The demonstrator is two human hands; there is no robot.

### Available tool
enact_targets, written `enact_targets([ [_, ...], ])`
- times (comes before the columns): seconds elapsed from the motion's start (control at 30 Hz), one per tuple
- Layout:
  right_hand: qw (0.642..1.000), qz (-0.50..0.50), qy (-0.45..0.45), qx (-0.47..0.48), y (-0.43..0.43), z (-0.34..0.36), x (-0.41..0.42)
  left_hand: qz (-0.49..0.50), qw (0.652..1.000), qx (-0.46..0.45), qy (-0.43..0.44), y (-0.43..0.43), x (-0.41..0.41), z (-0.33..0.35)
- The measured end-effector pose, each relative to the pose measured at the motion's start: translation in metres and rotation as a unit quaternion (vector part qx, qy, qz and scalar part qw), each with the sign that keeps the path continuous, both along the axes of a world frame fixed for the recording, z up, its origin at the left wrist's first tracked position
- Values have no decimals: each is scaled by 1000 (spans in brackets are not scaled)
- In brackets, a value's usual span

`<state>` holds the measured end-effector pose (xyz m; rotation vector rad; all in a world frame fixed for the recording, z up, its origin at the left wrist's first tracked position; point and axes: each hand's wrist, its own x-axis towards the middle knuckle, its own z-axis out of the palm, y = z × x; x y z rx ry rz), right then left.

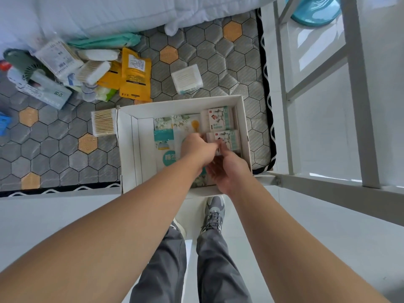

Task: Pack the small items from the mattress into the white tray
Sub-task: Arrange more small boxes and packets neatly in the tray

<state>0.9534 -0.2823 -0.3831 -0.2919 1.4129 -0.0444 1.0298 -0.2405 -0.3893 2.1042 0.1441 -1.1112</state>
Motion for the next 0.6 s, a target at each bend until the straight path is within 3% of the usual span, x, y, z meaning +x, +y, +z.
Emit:
enact_targets([
  [0.17,999,-1,25,-28,3,-6,4,-44,994,34,-91,1,-1,-7],
  [0.33,993,55,86,-52,1,-15,9,-83,992,18,-88,-1,10,-8],
  [0.5,985,46,141,-88,2,-13,15,-107,993,-29,-45,6,19,-6],
  [0.6,983,35,150,-95,-1,-3,23,-194,976,7,-99,7,26,2],
])
